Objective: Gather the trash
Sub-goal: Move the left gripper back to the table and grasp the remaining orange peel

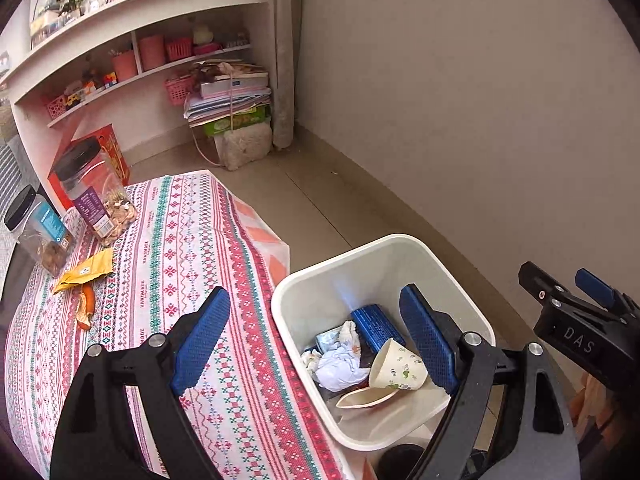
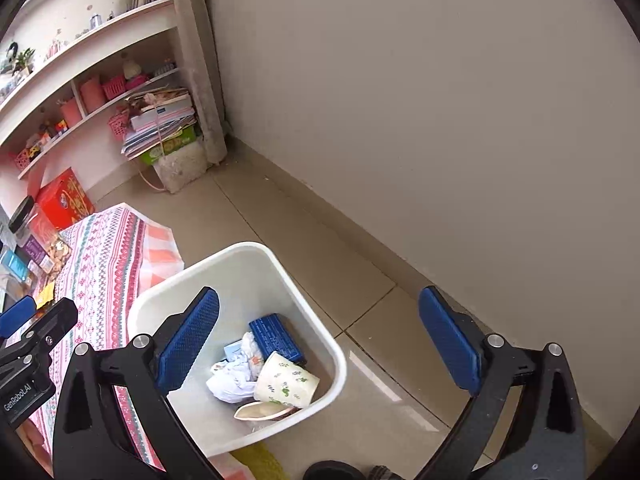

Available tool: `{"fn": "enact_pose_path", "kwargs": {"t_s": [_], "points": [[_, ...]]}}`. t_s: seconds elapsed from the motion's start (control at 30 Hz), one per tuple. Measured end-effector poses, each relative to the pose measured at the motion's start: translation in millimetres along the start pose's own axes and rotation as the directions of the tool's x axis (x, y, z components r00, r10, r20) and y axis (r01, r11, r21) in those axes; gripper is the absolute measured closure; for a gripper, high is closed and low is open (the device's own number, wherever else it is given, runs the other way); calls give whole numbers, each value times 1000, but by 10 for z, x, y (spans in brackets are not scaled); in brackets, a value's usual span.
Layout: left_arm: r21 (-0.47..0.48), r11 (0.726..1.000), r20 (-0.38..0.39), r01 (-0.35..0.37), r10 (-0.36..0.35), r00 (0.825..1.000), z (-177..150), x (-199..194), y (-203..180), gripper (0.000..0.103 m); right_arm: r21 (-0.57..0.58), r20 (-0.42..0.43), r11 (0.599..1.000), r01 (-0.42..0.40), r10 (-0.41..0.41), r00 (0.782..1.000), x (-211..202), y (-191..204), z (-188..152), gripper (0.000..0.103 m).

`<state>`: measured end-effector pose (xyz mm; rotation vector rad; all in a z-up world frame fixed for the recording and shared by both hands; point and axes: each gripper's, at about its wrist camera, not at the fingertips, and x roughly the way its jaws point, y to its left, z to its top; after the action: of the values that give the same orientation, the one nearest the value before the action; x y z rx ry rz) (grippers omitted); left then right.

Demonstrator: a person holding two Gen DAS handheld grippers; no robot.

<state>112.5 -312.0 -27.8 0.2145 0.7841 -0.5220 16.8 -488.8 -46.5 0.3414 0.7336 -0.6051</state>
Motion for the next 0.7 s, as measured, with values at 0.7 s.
{"fn": "enact_pose_path", "kwargs": {"t_s": [0.7], "points": [[-204, 970, -49, -133, 125, 991, -301, -118, 1304, 19, -183, -41, 975, -129, 124, 991, -44, 1317, -131, 7]]}}
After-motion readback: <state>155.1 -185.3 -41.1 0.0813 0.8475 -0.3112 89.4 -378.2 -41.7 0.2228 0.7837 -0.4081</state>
